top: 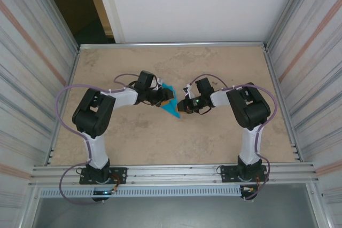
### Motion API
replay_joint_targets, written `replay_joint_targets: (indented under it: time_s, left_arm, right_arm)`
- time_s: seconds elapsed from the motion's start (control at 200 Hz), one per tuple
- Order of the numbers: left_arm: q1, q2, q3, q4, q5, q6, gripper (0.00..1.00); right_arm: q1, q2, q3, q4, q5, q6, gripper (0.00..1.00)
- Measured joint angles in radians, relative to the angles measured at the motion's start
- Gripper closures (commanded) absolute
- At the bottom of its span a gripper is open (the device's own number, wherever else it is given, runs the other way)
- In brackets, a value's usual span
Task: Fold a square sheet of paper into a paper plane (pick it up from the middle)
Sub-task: Fourth fold the wing at the center of the table.
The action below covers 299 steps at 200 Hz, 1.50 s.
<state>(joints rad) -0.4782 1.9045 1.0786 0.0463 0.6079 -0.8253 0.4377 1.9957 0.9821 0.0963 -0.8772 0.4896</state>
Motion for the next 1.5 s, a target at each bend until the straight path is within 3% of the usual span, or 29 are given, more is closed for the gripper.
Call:
replay_joint_targets:
  time_s: [0.506, 0.927, 1.188, 1.498]
  left_arm:
    - [-0.007, 0.075, 0.111, -0.178, -0.106, 0.01, 0.51]
    - [-0.013, 0.095, 0.159, -0.255, -0.138, 0.006, 0.53]
    - [-0.013, 0.098, 0.159, -0.258, -0.139, -0.002, 0.55]
    - [-0.013, 0.105, 0.172, -0.278, -0.14, -0.009, 0.56]
  right_arm:
    - [-0.002, 0.009, 0.018, -0.028, -0.013, 0.0, 0.83]
    - [-0.022, -0.066, -0.021, -0.031, -0.005, 0.04, 0.58]
    - [-0.05, -0.209, -0.059, -0.045, 0.052, 0.043, 0.68]
    - [0.047, -0.16, -0.026, -0.049, 0.074, 0.042, 0.79]
